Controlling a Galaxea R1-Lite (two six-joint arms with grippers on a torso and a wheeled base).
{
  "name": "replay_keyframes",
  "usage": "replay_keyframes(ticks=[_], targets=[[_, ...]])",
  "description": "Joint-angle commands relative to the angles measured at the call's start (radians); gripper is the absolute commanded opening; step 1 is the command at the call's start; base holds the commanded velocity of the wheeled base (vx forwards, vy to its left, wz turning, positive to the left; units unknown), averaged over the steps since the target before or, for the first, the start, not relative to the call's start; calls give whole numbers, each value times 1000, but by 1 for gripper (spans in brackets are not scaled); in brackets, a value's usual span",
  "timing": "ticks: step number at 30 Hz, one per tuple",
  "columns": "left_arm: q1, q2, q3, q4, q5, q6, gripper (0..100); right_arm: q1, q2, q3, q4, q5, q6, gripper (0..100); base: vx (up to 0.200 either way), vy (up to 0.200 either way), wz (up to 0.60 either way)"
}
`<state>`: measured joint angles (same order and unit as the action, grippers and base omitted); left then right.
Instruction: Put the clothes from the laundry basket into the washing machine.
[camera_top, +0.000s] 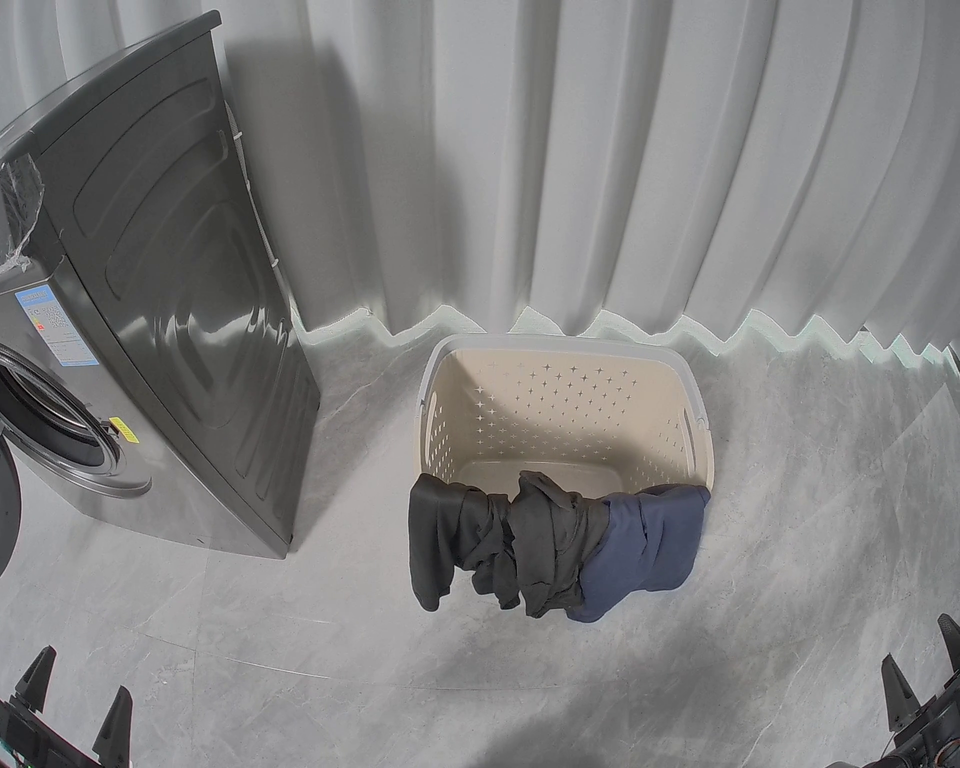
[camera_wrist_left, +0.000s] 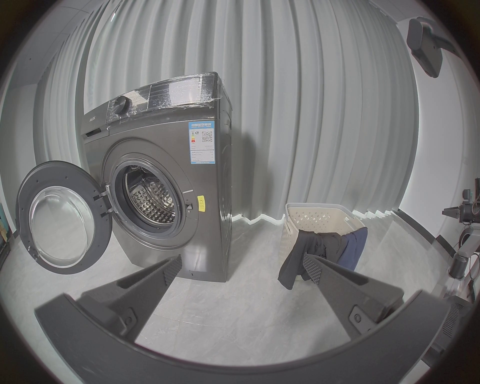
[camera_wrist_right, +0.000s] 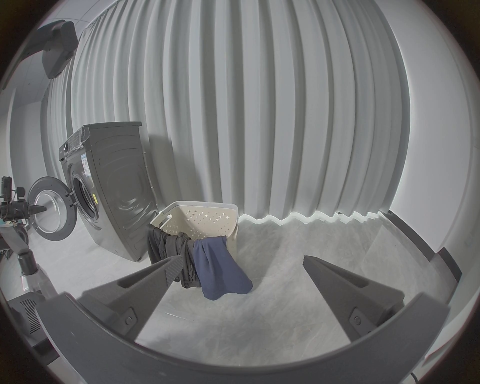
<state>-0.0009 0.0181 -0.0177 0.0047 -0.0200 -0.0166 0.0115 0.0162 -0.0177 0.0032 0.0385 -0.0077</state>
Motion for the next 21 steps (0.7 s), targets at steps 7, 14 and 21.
replay_keyframes(ticks=[7,14,21], targets=[[-1,-18,15,-2,0,-2,100,-1,-16,16,0,0,0,100,57,0,0],[-1,-18,15,0,0,-2,100,-1,-16,16,-2,0,0,100,114,0,0],[-1,-18,15,0,0,0,100,-2,-16,16,-8,-17,11,100,0,0,0]])
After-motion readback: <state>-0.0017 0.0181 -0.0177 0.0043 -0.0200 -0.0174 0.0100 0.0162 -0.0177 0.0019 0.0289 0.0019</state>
